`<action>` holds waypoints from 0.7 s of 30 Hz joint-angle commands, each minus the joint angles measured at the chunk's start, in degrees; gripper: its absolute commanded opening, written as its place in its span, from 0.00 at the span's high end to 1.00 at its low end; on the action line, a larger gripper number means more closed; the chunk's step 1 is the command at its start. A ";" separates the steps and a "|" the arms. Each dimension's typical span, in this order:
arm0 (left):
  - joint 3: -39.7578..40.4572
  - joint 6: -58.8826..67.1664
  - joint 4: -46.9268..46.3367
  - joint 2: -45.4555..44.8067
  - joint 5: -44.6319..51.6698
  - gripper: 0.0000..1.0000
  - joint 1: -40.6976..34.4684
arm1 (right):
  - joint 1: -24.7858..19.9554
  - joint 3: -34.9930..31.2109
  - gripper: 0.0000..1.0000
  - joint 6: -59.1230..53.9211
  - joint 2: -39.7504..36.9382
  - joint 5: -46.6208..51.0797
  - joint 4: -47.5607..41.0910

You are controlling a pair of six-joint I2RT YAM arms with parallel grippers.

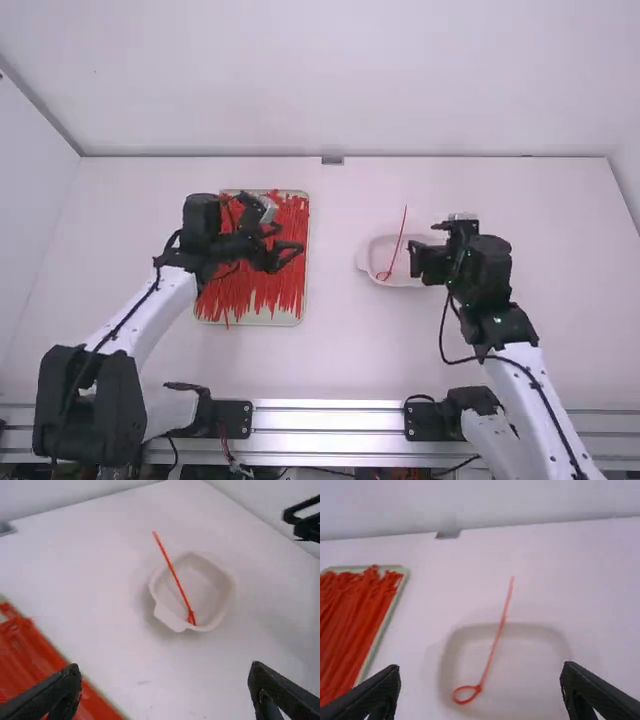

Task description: Fasten the cable tie

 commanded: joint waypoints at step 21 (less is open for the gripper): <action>-27.99 -10.11 0.10 -28.71 -28.60 0.62 4.10 | -5.91 -29.51 0.66 -5.87 -29.82 7.75 7.31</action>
